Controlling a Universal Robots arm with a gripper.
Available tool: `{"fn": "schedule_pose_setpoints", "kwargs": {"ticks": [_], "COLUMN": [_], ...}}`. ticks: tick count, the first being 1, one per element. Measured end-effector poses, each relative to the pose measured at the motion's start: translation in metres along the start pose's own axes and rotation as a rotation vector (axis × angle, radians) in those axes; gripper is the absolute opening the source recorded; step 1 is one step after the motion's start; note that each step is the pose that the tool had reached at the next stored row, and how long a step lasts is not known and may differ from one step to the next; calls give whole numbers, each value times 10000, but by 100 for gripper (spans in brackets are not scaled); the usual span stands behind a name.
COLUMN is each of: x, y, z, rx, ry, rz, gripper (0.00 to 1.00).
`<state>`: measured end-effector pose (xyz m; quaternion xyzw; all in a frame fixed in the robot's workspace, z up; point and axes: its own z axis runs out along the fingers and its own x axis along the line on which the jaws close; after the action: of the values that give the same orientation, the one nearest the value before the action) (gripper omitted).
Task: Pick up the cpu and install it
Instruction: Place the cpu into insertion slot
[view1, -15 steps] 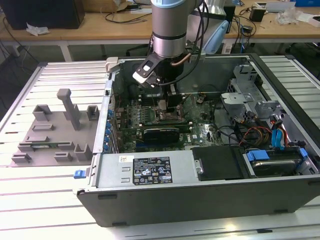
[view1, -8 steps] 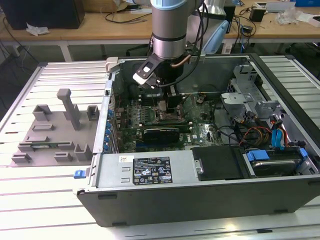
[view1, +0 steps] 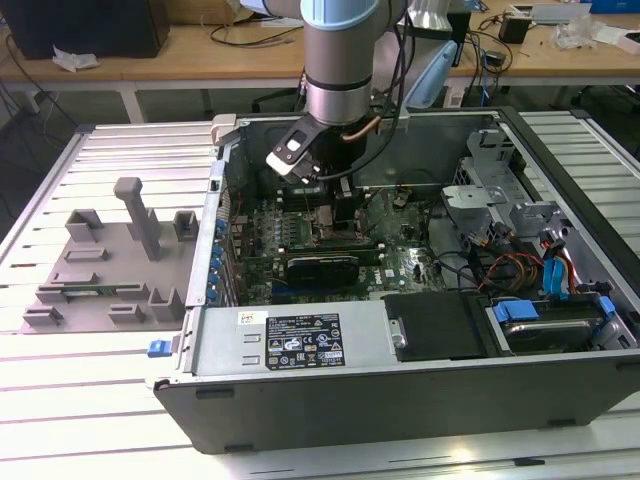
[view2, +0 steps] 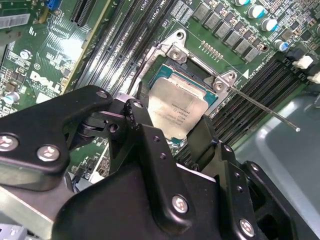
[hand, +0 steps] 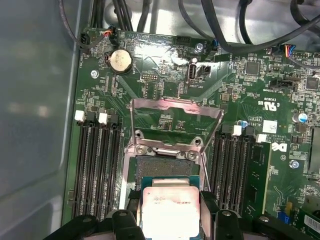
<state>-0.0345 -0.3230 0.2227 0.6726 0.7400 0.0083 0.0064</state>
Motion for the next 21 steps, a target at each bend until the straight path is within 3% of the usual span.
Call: {"fn": "schedule_pose_setpoints", "kwargs": {"ticks": [6, 15, 18, 19, 21], "x": [-3, 32, 45, 74, 80], "y": [34, 42, 42, 46, 64], "z": [62, 125, 147, 213, 246], "rx": [2, 15, 29, 58, 61], "ry": [-20, -107, -225, -376, -374], "rz": [373, 450, 466, 528, 745], "gripper": [55, 55, 55, 55, 55]}}
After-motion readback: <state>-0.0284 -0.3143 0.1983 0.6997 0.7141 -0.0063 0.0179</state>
